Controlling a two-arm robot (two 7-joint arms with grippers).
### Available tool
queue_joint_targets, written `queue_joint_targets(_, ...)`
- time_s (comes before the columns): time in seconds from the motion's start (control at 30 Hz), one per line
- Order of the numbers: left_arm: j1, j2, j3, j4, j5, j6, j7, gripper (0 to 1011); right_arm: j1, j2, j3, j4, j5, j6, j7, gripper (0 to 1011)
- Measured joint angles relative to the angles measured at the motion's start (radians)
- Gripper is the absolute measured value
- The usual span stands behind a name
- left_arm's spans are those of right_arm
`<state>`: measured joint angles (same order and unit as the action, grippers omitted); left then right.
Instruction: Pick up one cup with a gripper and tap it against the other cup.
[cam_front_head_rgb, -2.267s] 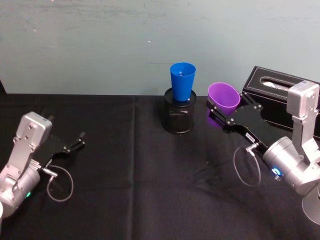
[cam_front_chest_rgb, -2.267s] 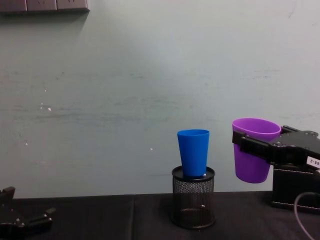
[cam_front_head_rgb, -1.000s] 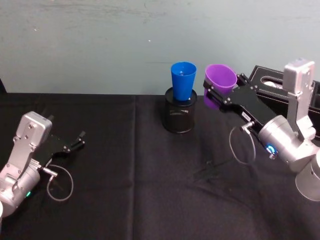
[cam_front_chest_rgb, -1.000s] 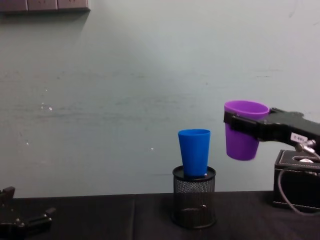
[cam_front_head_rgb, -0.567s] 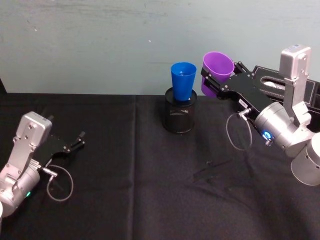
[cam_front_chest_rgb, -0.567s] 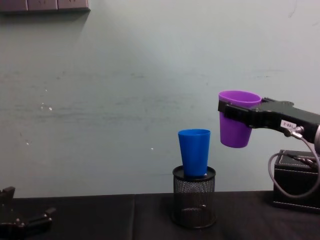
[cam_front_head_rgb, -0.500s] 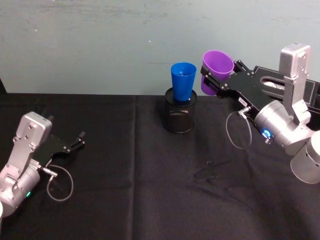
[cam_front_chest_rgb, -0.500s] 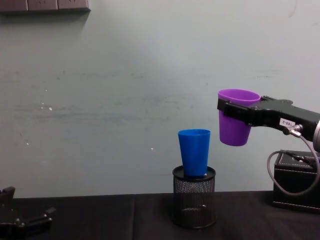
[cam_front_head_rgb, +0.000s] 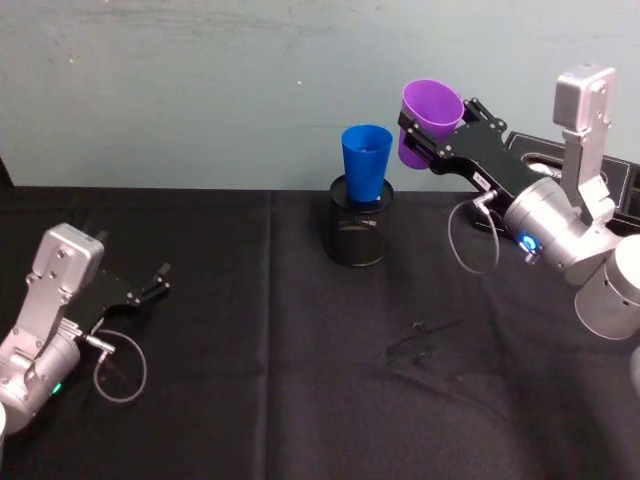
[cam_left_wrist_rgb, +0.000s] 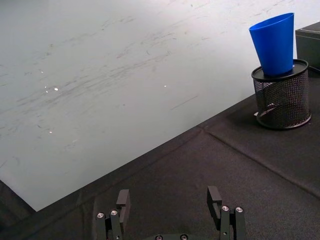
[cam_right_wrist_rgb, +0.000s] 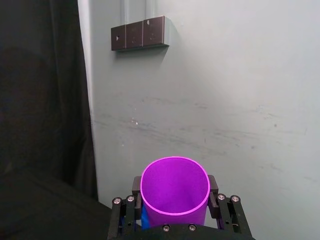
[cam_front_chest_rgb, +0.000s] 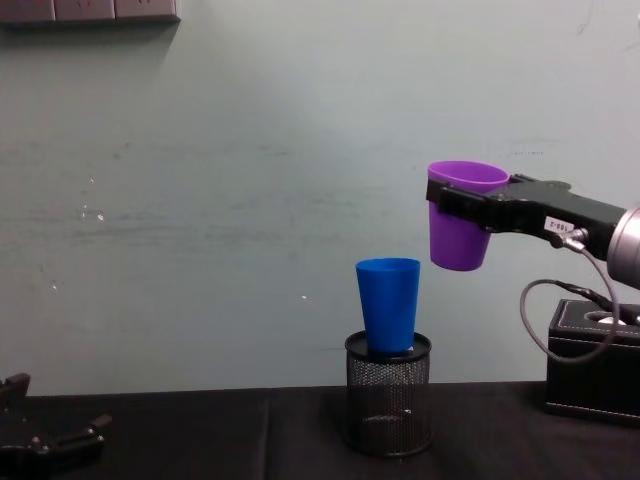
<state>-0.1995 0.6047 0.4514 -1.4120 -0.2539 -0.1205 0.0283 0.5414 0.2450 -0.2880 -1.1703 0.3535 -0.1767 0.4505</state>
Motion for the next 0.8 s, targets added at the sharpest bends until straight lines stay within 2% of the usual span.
queue_joint_targets(0.8,0.0,0.0,0.0,0.0,0.0,0.0,0.0,1011,0.14,-0.047,-0.035,0.188,0.001,-0.063,0.075,735)
